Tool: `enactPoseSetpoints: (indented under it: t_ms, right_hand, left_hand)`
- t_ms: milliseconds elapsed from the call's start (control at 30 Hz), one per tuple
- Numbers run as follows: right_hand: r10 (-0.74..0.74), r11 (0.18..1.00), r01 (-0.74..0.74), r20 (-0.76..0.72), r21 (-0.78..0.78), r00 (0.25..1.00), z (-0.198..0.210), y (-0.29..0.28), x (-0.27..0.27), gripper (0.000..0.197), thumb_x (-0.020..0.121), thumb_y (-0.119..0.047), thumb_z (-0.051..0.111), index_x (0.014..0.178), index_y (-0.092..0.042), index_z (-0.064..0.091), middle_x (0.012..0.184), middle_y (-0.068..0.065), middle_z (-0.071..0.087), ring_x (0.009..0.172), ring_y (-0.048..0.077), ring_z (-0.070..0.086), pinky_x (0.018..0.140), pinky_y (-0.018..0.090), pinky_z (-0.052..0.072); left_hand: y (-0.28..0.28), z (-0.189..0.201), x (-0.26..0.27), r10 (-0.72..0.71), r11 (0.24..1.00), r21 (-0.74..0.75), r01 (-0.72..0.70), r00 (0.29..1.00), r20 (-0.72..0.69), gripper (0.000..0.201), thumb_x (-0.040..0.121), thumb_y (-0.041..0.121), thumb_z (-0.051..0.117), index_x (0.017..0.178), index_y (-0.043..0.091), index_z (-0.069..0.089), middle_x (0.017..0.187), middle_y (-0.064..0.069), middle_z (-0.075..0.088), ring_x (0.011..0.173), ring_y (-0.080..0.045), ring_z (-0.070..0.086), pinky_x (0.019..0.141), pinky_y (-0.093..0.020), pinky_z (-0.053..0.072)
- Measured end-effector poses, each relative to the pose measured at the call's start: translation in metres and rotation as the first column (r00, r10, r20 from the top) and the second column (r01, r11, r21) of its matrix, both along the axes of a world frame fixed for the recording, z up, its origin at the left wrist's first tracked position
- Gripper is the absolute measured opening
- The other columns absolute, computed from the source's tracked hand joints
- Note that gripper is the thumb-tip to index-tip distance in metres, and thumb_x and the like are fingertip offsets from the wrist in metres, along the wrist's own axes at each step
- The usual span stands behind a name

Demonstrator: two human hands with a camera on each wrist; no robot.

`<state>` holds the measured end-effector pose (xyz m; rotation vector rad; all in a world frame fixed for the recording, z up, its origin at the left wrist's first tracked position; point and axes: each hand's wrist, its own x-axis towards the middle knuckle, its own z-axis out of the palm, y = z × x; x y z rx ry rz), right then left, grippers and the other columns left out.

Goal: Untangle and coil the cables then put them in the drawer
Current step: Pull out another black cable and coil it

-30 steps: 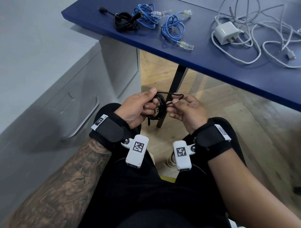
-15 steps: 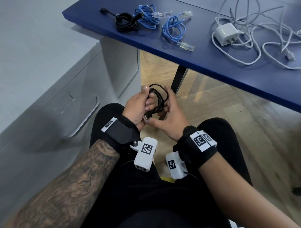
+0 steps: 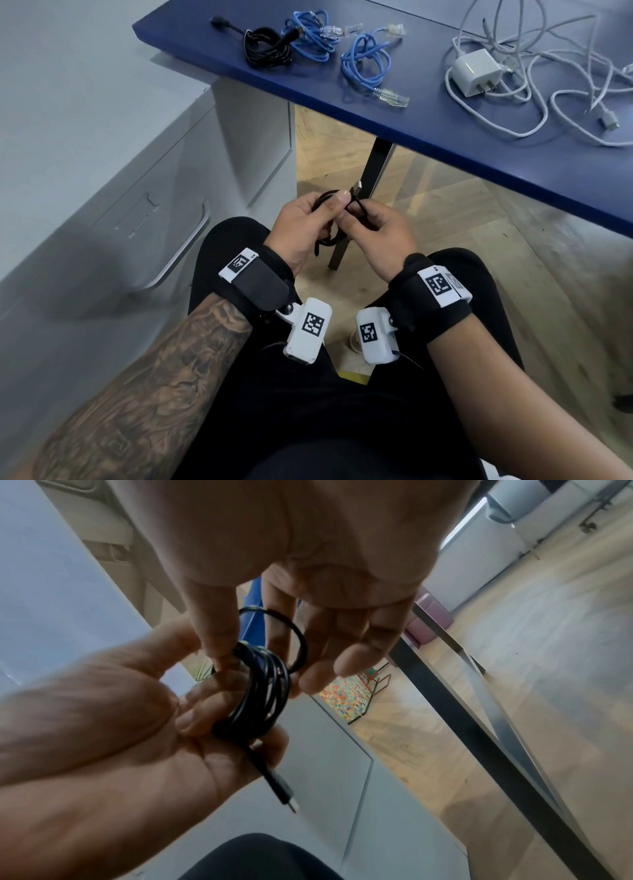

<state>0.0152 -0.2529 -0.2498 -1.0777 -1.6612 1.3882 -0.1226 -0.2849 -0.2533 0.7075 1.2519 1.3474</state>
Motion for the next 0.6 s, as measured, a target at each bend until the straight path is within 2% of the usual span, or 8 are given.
enactPoseSetpoints:
  t_ms: [67, 167, 200, 300, 367, 433, 500, 600]
  right_hand:
    - [0.036, 0.999, -0.037, 0.018, 0.008, 0.999, 0.002, 0.001, 0.001, 0.006, 0.093, -0.022, 0.068, 0.094, -0.027, 0.071, 0.085, -0.009, 0.073, 0.081, 0.004, 0.065, 0.077, 0.028, 0.054]
    - [0.063, 0.998, -0.063, 0.007, -0.006, 0.998, 0.009, 0.001, 0.002, 0.016, 0.094, -0.014, 0.066, 0.099, -0.029, 0.066, 0.091, -0.009, 0.073, 0.086, 0.002, 0.067, 0.074, 0.019, 0.051]
    - [0.054, 0.999, -0.054, 0.0, -0.004, 0.999, 0.012, 0.001, 0.002, 0.017, 0.094, -0.014, 0.066, 0.099, -0.029, 0.064, 0.092, -0.008, 0.074, 0.087, 0.004, 0.069, 0.074, 0.02, 0.052]
    - [0.017, 0.999, -0.019, 0.043, 0.048, 0.999, 0.016, 0.002, 0.002, 0.011, 0.09, -0.022, 0.07, 0.094, -0.021, 0.06, 0.089, 0.005, 0.073, 0.085, 0.023, 0.07, 0.077, 0.042, 0.058]
    - [0.012, 0.993, -0.026, 0.12, 0.115, 0.993, 0.017, 0.0, 0.002, 0.014, 0.089, -0.027, 0.07, 0.088, -0.019, 0.058, 0.082, 0.008, 0.069, 0.079, 0.027, 0.067, 0.075, 0.049, 0.056]
    - [0.005, 0.981, -0.047, 0.218, 0.188, 0.976, 0.019, 0.0, 0.003, 0.015, 0.09, -0.028, 0.069, 0.082, -0.03, 0.056, 0.074, -0.002, 0.067, 0.073, 0.019, 0.065, 0.069, 0.042, 0.056]
    - [0.017, 0.975, -0.071, 0.251, 0.211, 0.968, 0.023, 0.0, 0.005, 0.017, 0.091, -0.024, 0.067, 0.083, -0.034, 0.056, 0.075, -0.007, 0.066, 0.071, 0.011, 0.064, 0.068, 0.034, 0.054]
    - [0.037, 0.987, -0.061, 0.163, 0.146, 0.986, 0.03, 0.002, 0.006, 0.013, 0.094, -0.011, 0.061, 0.09, -0.023, 0.061, 0.081, -0.008, 0.065, 0.077, 0.008, 0.061, 0.075, 0.034, 0.056]
  left_hand:
    - [0.0, -0.003, -0.001, 0.03, 1.0, -0.003, -0.03, 1.0, -0.005, 0.038, 0.081, 0.036, 0.07, 0.101, 0.004, 0.067, 0.09, -0.012, 0.062, 0.059, -0.004, 0.046, 0.052, -0.013, 0.037]
    - [0.002, -0.005, -0.004, 0.049, 0.999, -0.004, -0.049, 0.999, 0.011, 0.032, 0.084, 0.031, 0.07, 0.101, 0.005, 0.067, 0.085, -0.008, 0.062, 0.061, -0.005, 0.048, 0.054, -0.014, 0.039]
    - [0.002, -0.005, -0.006, 0.044, 0.999, -0.007, -0.043, 0.999, 0.019, 0.029, 0.084, 0.031, 0.07, 0.101, 0.006, 0.067, 0.086, -0.008, 0.062, 0.062, -0.005, 0.05, 0.055, -0.015, 0.039]
    - [0.001, -0.001, -0.006, 0.003, 1.0, 0.014, -0.004, 0.999, 0.048, 0.029, 0.087, 0.028, 0.069, 0.103, 0.005, 0.066, 0.082, -0.006, 0.06, 0.056, -0.002, 0.049, 0.051, -0.012, 0.038]
    - [0.001, 0.0, -0.005, -0.029, 0.999, 0.02, 0.029, 0.999, 0.017, 0.037, 0.081, 0.036, 0.074, 0.101, 0.005, 0.066, 0.079, -0.004, 0.059, 0.053, -0.001, 0.047, 0.049, -0.013, 0.036]
    - [0.001, 0.0, -0.004, -0.045, 0.999, 0.02, 0.045, 0.999, -0.014, 0.047, 0.07, 0.043, 0.079, 0.098, 0.007, 0.067, 0.08, -0.005, 0.062, 0.057, -0.005, 0.047, 0.053, -0.016, 0.037]
    - [0.001, 0.0, -0.006, -0.039, 0.999, 0.029, 0.038, 0.999, 0.019, 0.04, 0.069, 0.038, 0.08, 0.094, 0.009, 0.066, 0.074, -0.001, 0.059, 0.054, -0.005, 0.043, 0.052, -0.017, 0.036]
    - [0.002, 0.0, -0.011, -0.039, 0.998, 0.059, 0.033, 0.994, 0.102, 0.028, 0.08, 0.025, 0.076, 0.095, 0.006, 0.062, 0.062, 0.007, 0.049, 0.048, -0.005, 0.031, 0.049, -0.017, 0.031]
